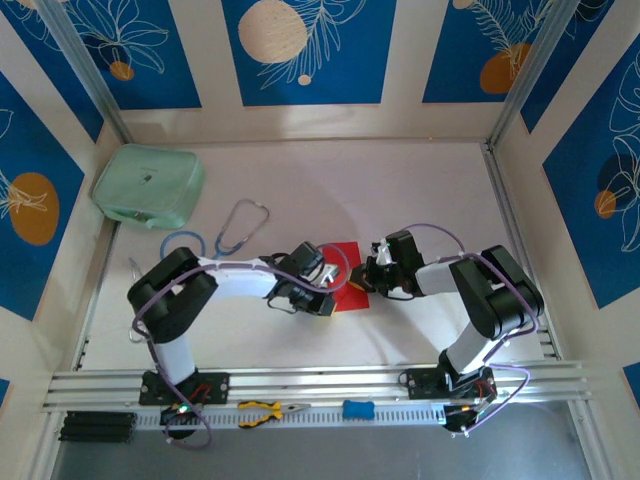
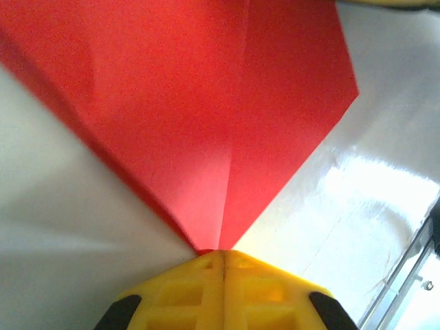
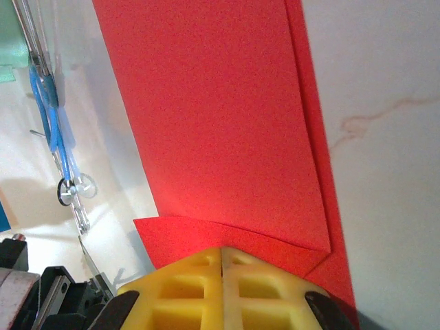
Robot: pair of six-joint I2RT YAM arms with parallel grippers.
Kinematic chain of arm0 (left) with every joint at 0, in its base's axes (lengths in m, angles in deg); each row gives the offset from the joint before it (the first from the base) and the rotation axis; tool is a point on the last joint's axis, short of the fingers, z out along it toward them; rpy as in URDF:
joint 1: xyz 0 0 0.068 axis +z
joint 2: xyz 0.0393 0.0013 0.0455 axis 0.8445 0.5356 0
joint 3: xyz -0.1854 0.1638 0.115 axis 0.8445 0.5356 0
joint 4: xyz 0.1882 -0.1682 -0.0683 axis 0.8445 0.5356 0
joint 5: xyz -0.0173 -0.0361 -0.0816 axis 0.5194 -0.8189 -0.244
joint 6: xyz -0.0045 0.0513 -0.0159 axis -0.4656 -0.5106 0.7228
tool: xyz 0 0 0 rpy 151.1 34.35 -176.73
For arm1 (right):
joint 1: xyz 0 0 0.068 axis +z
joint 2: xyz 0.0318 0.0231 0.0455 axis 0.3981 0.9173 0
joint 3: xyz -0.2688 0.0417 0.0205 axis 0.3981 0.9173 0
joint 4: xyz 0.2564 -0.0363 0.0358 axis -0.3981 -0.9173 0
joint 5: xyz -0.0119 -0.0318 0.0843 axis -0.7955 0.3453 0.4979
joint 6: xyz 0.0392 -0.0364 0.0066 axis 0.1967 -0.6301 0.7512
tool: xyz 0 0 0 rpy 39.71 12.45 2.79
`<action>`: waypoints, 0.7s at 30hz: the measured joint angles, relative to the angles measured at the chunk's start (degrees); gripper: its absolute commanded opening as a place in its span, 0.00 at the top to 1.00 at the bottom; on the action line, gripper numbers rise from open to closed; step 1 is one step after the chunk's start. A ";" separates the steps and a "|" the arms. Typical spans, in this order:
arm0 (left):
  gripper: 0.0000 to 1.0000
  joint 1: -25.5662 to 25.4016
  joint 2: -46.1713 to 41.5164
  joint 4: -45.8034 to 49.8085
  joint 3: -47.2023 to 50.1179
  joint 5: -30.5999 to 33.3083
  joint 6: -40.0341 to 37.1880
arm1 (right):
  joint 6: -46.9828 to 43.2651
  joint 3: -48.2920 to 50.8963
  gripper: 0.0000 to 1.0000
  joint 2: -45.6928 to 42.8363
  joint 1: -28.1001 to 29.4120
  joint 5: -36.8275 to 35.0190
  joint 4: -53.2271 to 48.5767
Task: Fold a paper plane with a square sheet of paper (pick it up from the middle)
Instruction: Fold the triangle a second time at the center of the table.
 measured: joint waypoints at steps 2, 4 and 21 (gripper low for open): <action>0.99 0.00 -2.08 1.86 1.29 1.07 0.09 | 0.00 0.00 1.00 0.00 0.00 0.00 0.00; 0.99 0.00 -4.70 3.21 1.95 2.51 0.13 | 0.00 0.00 1.00 0.00 0.00 0.00 0.00; 0.99 0.13 4.87 -0.28 -9.05 3.10 1.01 | -0.22 -0.48 1.00 0.00 0.11 -0.02 -1.01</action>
